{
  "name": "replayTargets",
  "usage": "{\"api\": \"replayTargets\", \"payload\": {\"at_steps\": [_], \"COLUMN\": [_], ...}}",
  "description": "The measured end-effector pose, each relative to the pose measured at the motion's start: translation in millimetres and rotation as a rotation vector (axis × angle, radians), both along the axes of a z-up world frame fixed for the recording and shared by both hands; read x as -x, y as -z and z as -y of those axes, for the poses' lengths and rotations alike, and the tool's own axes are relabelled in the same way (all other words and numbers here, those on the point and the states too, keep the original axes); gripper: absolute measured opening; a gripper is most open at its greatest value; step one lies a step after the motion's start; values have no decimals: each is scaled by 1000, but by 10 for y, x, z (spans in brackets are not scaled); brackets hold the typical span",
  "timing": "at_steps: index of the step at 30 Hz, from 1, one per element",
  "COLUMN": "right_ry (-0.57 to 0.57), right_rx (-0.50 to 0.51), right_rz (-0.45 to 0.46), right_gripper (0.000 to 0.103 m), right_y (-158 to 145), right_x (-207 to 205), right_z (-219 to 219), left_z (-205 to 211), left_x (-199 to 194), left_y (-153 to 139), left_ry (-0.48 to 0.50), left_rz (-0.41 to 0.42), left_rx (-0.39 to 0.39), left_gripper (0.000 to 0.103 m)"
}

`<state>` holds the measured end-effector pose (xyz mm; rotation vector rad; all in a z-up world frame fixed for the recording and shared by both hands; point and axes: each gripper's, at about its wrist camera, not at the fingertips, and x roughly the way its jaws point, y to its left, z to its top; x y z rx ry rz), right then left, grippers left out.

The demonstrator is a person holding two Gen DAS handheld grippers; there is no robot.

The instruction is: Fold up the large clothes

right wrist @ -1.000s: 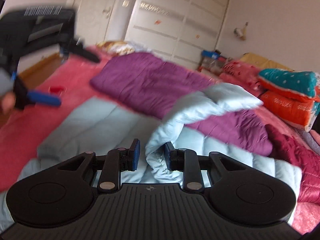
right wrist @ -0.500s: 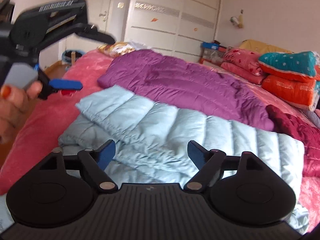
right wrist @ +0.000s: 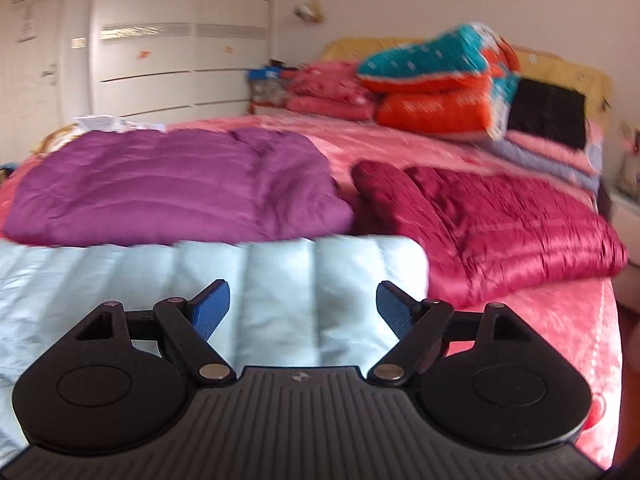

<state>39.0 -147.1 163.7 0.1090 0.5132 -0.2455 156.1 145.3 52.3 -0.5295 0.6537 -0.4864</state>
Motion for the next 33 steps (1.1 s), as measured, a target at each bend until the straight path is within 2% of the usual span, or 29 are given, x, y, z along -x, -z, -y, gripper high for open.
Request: {"api": "replayTargets", "payload": {"at_steps": [5,11,17,24,29,33], "right_ry": [31,35,32,29,29,20], "right_rx": [-68,-16,19,31,5,-61], "right_rz": [-23,-128,-167,-139,-116,-118], "right_gripper": [100,103,103,103,103,103], "right_y": [247,593,806,865,834,721], "right_x": [-135,-344,-442,-458,-364,-265], "right_z": [68,-21,-72,-78,-56,15], "left_z": [13,31,83,162,216,262], "left_x": [-15,-44,-51,-35,7,132], "left_y": [106,212,273,300,282,162], "left_ry": [-7,-5,2,6,3,15], "left_rz": [-37,-82,-84,-59,-24,30], "left_rx": [-40,-62,-94,-157,-188,-231], "left_gripper": [97,94,92,92,94,94]}}
